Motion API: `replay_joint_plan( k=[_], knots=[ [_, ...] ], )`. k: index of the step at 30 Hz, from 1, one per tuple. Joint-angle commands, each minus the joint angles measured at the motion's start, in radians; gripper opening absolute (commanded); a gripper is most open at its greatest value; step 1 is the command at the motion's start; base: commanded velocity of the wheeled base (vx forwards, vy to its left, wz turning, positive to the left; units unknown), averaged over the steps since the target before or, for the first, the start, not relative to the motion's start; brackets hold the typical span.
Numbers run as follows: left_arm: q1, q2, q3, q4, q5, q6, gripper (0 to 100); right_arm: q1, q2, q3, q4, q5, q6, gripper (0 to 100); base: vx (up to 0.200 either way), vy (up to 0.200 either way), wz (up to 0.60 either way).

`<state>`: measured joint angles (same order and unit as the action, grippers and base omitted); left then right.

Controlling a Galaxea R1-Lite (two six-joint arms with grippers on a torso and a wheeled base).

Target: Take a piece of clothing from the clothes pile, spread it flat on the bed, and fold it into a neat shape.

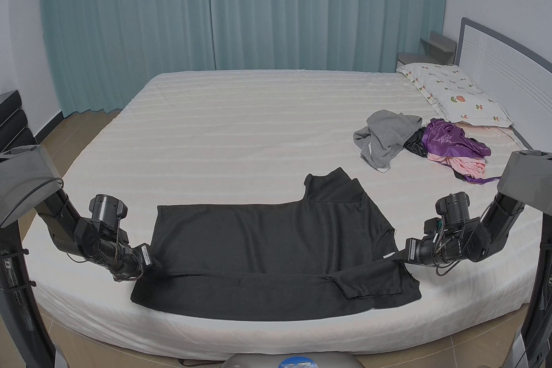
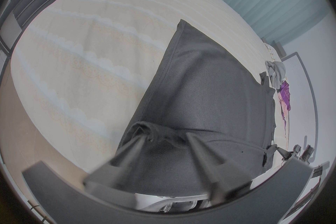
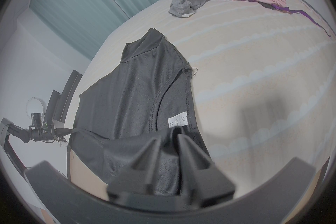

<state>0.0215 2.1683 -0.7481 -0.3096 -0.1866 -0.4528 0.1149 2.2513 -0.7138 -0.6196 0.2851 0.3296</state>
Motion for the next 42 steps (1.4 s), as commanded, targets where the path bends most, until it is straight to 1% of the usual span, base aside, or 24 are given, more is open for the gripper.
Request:
replay_joint_plan(
  k=[1, 3, 5, 7, 8, 11, 12, 14, 15, 17, 19, 23, 24, 25, 28, 33, 36, 42],
  knots=[
    [-0.005, 0.008, -0.005, -0.002, -0.001, -0.012, 100, 0.003, 0.011, -0.003, -0.003, 0.005, 0.008, 100, 0.000, 0.000, 0.00],
    [-0.003, 0.007, -0.005, -0.003, -0.001, -0.020, 100, 0.003, 0.005, -0.003, -0.005, 0.005, 0.023, 100, 0.000, 0.000, 0.00],
    [-0.003, 0.001, 0.007, -0.005, -0.002, -0.029, 100, 0.003, -0.033, 0.013, -0.005, 0.003, 0.071, 100, 0.000, 0.000, 0.00],
    [-0.003, -0.004, 0.012, -0.003, -0.004, -0.030, 100, 0.003, -0.053, 0.020, -0.005, 0.005, 0.083, 100, 0.000, 0.000, 0.00],
    [0.008, -0.025, 0.030, -0.009, -0.011, -0.043, 100, 0.000, -0.104, 0.059, -0.008, 0.008, 0.109, 100, 0.000, 0.000, 0.00],
    [0.028, -0.068, 0.056, -0.022, -0.028, -0.075, 100, -0.003, -0.157, 0.099, -0.022, 0.009, 0.137, 100, 0.000, 0.000, 0.00],
    [0.044, -0.107, 0.084, -0.031, -0.059, -0.098, 100, -0.001, -0.197, 0.146, -0.051, 0.008, 0.177, 100, 0.000, 0.000, 0.00],
    [0.051, -0.143, 0.121, -0.045, -0.082, -0.126, 100, 0.002, -0.236, 0.195, -0.097, 0.008, 0.221, 100, 0.000, 0.000, 0.00],
    [0.054, -0.154, 0.133, -0.054, -0.088, -0.138, 100, 0.002, -0.248, 0.212, -0.115, 0.008, 0.238, 100, 0.000, 0.000, 0.00],
    [0.057, -0.180, 0.170, -0.103, -0.099, -0.207, 100, 0.002, -0.279, 0.272, -0.186, 0.008, 0.307, 100, 0.000, 0.000, 0.00],
    [0.058, -0.189, 0.204, -0.151, -0.113, -0.238, 100, 0.002, -0.282, 0.317, -0.247, 0.008, 0.358, 100, 0.100, 0.000, 0.00],
    [0.064, -0.180, 0.265, -0.201, -0.128, -0.242, 100, 0.003, -0.240, 0.386, -0.367, 0.020, 0.460, 100, 0.200, 0.000, 0.00],
    [0.066, -0.182, 0.269, -0.203, -0.128, -0.242, 100, 0.003, -0.234, 0.387, -0.374, 0.022, 0.467, 100, 0.200, 0.000, 0.00],
    [0.074, -0.182, 0.294, -0.210, -0.134, -0.239, 100, 0.015, -0.210, 0.398, -0.422, 0.020, 0.490, 100, 0.200, 0.000, 0.00],
    [0.097, -0.180, 0.305, -0.226, -0.142, -0.239, 100, 0.014, -0.187, 0.436, -0.493, 0.017, 0.491, 100, 0.200, 0.000, 0.00],
    [0.098, -0.179, 0.306, -0.227, -0.143, -0.241, 100, 0.009, -0.157, 0.496, -0.577, 0.017, 0.490, 100, 0.200, 0.000, 0.00],
    [0.098, -0.179, 0.309, -0.229, -0.145, -0.242, 100, 0.011, -0.153, 0.513, -0.618, 0.017, 0.490, 100, 0.000, 0.000, 0.00],
    [0.098, -0.179, 0.316, -0.230, -0.143, -0.241, 100, 0.012, -0.145, 0.524, -0.629, 0.019, 0.490, 100, 0.000, 0.000, 0.00]
  ],
)
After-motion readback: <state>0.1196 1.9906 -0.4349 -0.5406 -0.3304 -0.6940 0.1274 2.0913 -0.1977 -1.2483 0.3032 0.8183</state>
